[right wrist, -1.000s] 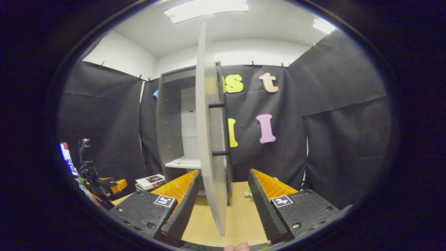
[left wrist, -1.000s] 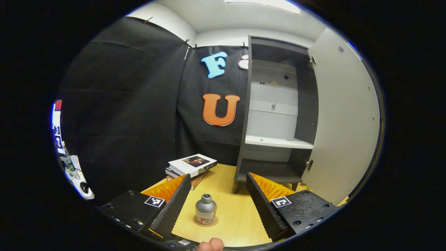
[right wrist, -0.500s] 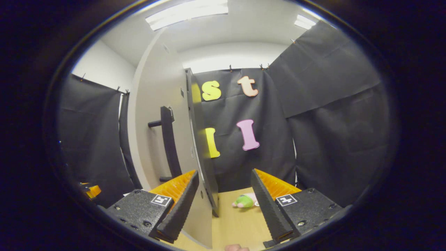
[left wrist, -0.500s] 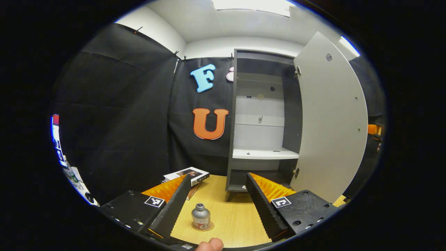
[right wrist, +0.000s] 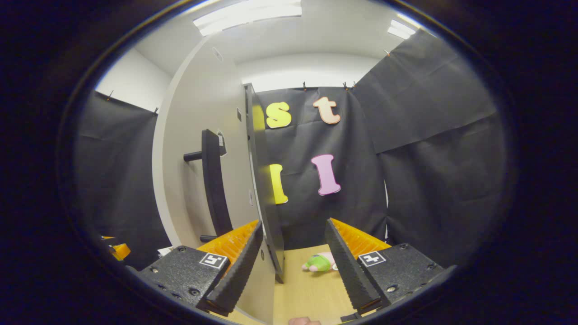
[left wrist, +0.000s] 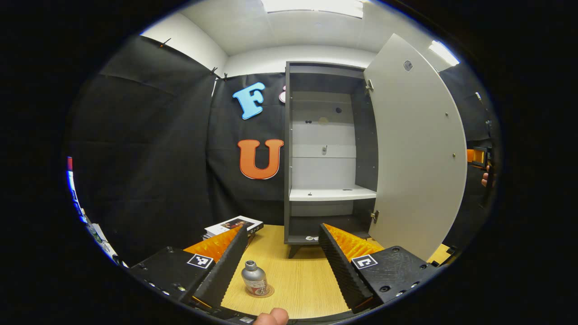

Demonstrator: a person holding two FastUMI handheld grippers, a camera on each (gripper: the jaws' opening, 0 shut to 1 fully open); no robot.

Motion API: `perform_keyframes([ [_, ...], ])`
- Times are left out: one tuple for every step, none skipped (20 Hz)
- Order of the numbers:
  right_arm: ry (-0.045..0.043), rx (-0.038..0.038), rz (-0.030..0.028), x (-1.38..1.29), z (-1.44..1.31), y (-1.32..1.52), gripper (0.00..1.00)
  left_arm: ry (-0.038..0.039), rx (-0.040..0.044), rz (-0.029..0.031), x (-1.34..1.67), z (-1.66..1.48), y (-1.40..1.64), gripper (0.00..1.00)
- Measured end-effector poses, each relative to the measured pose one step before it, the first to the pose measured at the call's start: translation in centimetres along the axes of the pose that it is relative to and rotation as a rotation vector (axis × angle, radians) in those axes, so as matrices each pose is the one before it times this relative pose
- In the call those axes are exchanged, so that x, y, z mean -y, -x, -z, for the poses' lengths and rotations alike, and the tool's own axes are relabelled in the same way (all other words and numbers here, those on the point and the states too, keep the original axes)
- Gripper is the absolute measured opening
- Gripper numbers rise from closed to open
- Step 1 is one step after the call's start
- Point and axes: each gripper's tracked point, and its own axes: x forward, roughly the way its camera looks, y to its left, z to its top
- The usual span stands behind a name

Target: Open the cabinet door with the right hand, grasp the bottle in the cabinet with the left hand and place it on the coaster, then close the cabinet door with the right hand.

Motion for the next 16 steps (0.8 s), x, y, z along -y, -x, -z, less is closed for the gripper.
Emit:
perform_keyframes([
  [0.00959,0.00108,0.00475,0.034,-0.051,0.117,0.90,-0.00208,0.00035,0.00141,0.110,-0.103,0.039,0.95],
  [0.00540,0.00168,0.00342,-0.119,-0.091,0.097,0.90,0.00024,0.00243,0.00116,0.102,-0.031,-0.101,0.95],
  [-0.00027,-0.00238,0.00092,-0.355,0.191,0.155,0.90,0.00348,0.00180,0.00485,0.173,0.006,-0.037,0.95],
  [-0.00834,-0.00004,-0.00340,-0.387,0.018,0.060,0.90,0.00269,0.00013,0.00576,0.109,0.121,-0.139,0.95],
  [-0.00760,-0.00458,-0.00765,-0.441,0.137,0.015,0.90,0.00056,-0.00076,0.00279,0.054,0.073,0.029,0.95],
  [-0.00984,-0.00048,-0.01123,-0.550,0.074,-0.065,0.90,-0.00106,-0.00241,0.00192,-0.004,0.182,0.037,0.95],
  [-0.00404,-0.00486,-0.01376,-0.721,0.262,0.001,0.90,-0.00167,-0.00123,0.00023,-0.101,0.072,0.047,0.95],
  [-0.00549,0.00002,-0.01255,-0.758,0.046,-0.028,0.90,-0.00212,0.00009,0.00140,-0.091,0.029,0.086,0.95],
  [-0.00147,-0.00469,-0.01235,-0.774,0.251,-0.048,0.85,-0.00326,-0.00149,0.00076,-0.060,0.067,0.076,0.95],
  [0.00118,-0.00020,-0.01643,-0.898,0.137,-0.080,0.90,-0.00382,-0.00208,-0.00092,-0.139,0.133,0.017,0.95],
  [0.00634,-0.00228,-0.01941,-1.094,0.200,-0.064,0.90,-0.00469,-0.00150,-0.00374,-0.250,0.113,0.127,0.95],
  [0.01100,-0.00352,-0.02114,-1.024,0.079,-0.225,0.90,-0.00470,0.00179,-0.00771,-0.352,-0.060,0.111,0.95],
  [0.00703,-0.00326,-0.01875,-0.960,0.208,-0.218,0.90,-0.00120,-0.00204,-0.00509,-0.223,0.153,0.072,0.95],
  [0.00525,-0.00174,-0.01835,-0.971,0.117,-0.261,0.90,0.00132,-0.00326,-0.00259,-0.165,0.113,0.012,0.95],
  [0.00109,0.00130,-0.01797,-0.962,0.110,-0.284,0.90,0.00035,-0.00117,-0.00380,-0.125,-0.063,0.074,0.95],
  [-0.00332,-0.00259,-0.01541,-0.827,0.182,-0.357,0.90,-0.00214,-0.00144,-0.00485,-0.270,-0.035,-0.055,0.95],
])
